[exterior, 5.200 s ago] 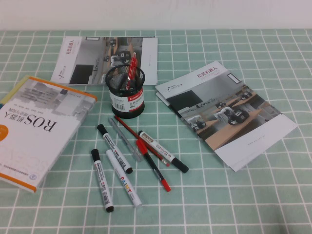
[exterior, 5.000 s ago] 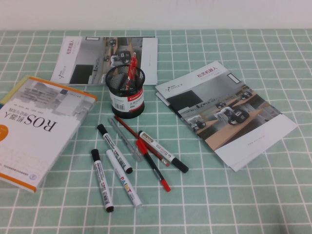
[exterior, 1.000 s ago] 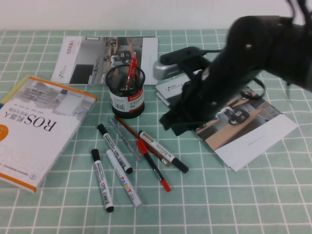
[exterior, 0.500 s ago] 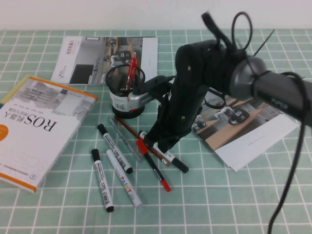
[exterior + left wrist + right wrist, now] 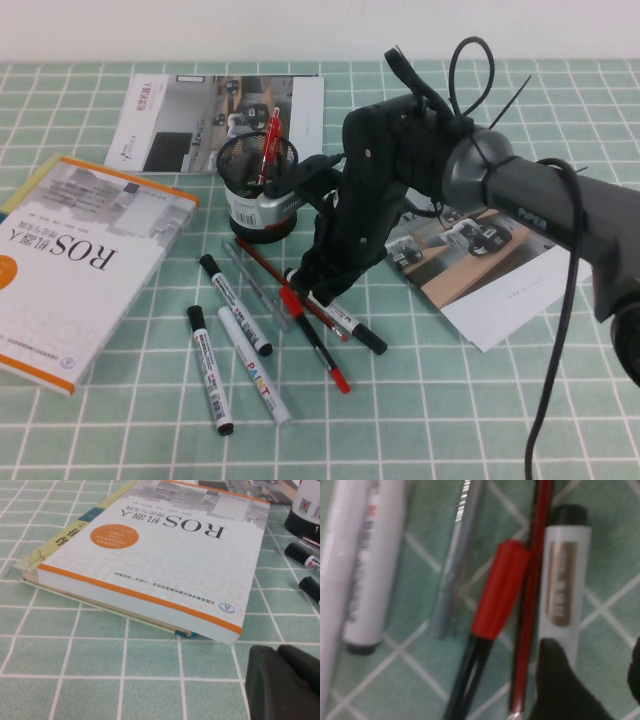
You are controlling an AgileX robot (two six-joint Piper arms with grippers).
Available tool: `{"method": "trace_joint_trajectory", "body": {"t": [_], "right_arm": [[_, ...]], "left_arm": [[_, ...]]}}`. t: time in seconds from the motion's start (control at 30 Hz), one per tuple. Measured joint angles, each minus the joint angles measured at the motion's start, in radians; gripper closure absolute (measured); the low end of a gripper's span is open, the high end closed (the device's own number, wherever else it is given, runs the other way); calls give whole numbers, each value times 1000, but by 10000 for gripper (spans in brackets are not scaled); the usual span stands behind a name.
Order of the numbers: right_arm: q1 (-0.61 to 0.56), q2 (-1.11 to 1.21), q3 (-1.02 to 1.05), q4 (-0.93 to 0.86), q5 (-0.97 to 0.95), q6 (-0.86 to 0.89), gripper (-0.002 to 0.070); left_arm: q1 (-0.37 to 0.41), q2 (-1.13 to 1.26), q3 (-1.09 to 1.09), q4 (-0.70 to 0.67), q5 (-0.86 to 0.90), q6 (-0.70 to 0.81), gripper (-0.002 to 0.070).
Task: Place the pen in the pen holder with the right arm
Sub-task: Pick up the pen on the table
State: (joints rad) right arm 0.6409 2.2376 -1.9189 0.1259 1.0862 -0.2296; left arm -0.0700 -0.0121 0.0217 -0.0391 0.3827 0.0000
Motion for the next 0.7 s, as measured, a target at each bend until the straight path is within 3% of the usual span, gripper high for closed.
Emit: {"method": "trace_joint_trajectory", "body": {"t": [0.43, 0.5, 0.6, 0.7], "right_arm": [[0, 53, -42, -37, 18, 0, 405], [0, 55, -46, -44, 27, 0, 435], [0, 57, -51, -62, 41, -1, 544], [2, 57, -51, -80, 69, -1, 547]], "left_arm": [[0, 0, 0, 0, 0, 0, 679], [0, 0, 0, 0, 0, 0, 679], [0, 0, 0, 0, 0, 0, 679], [0, 0, 0, 0, 0, 0, 679]]}}
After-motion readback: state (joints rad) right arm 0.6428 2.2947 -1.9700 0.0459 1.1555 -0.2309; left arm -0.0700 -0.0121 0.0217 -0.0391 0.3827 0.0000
